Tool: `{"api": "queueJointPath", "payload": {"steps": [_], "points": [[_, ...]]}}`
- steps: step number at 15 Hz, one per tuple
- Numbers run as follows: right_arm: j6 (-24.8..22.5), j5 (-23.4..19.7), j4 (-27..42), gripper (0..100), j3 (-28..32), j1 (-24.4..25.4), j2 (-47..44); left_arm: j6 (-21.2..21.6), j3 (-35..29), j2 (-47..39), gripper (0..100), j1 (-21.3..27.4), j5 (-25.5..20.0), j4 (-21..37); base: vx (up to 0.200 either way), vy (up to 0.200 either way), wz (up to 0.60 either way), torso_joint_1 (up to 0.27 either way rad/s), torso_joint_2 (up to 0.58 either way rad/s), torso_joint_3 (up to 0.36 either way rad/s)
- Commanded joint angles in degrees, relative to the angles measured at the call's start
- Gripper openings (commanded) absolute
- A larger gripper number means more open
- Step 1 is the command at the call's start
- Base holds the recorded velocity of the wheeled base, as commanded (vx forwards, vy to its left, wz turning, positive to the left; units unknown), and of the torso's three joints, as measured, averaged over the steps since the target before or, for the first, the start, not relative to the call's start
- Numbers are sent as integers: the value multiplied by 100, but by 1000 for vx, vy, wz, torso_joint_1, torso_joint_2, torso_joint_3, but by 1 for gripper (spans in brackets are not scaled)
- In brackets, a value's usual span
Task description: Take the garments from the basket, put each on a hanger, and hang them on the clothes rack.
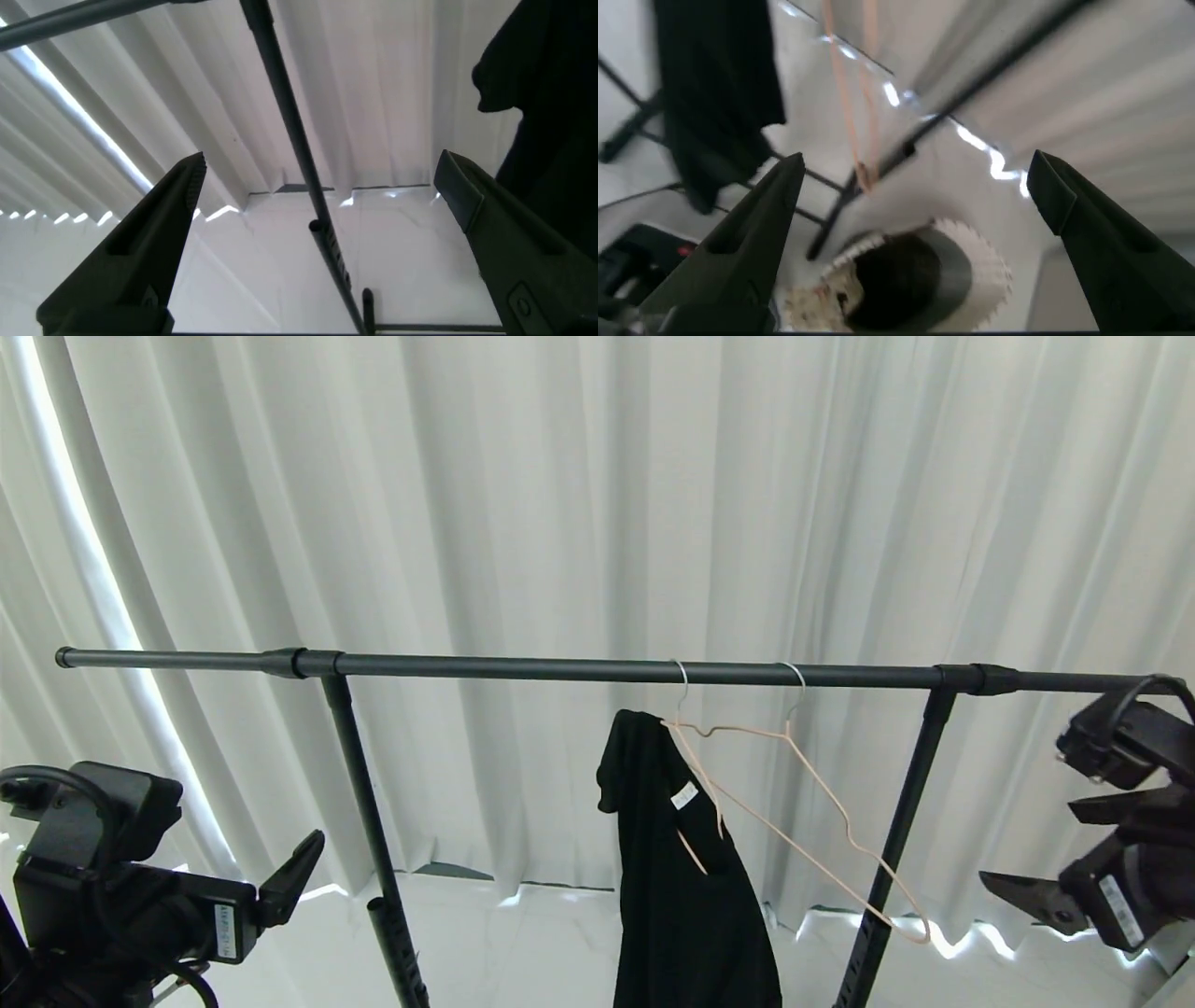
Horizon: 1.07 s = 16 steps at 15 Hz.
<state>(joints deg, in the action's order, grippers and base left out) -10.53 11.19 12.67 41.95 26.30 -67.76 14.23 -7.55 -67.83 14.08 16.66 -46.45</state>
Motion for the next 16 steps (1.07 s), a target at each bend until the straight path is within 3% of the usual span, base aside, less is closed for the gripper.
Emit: {"api": "queueJointPath", "payload": {"steps": [1, 4, 14, 16], "points": [[-186, 41, 43, 100, -407, -423, 658, 1, -1, 6, 100, -11, 3, -5, -200, 0, 0, 7, 7, 2], [-555, 516, -1, 100, -609, -898, 702, 10, -1, 15, 100, -142, 3, -5, -200, 0, 0, -10, -2, 4], [-564, 533, -10, 100, -811, -1311, 1054, 19, 201, 305, 100, -213, 3, -5, -200, 0, 0, 1, 2, 3], [-564, 533, -19, 100, -864, -1311, 1063, 19, 192, 305, 100, -221, 3, -5, 0, 0, 0, 0, 0, 0]]}}
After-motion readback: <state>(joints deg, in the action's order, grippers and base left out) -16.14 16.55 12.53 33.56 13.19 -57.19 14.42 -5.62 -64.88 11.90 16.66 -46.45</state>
